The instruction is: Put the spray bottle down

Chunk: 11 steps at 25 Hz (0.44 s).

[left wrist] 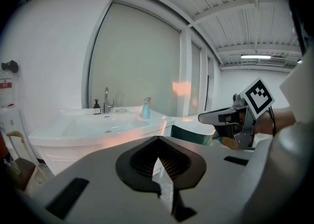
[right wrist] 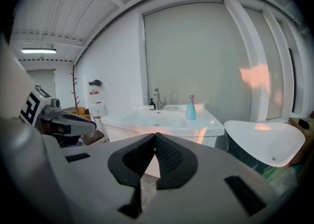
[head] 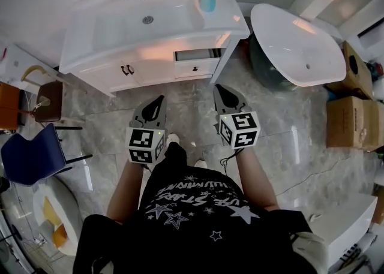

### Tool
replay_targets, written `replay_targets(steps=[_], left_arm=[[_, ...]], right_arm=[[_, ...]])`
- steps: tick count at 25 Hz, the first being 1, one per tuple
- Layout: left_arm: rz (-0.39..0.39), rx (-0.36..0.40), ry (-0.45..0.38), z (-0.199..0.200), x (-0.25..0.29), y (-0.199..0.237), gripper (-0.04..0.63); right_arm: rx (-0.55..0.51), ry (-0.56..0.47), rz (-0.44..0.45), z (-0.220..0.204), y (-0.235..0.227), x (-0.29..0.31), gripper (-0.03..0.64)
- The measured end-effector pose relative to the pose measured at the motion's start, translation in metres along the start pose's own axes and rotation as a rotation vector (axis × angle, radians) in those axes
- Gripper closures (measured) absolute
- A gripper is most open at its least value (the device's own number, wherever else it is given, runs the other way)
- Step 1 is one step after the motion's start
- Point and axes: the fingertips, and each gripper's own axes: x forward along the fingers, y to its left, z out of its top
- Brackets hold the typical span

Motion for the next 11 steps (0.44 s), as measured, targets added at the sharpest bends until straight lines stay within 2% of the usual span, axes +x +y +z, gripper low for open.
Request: replay_targets(steps=[11], left_arm=[[0.043,-0.012,0.020,-0.034,-0.058,-0.060,0.580]], right_arm=[[-0.023,0.007,0.038,-0.034,0.007,-0.070,0.606]])
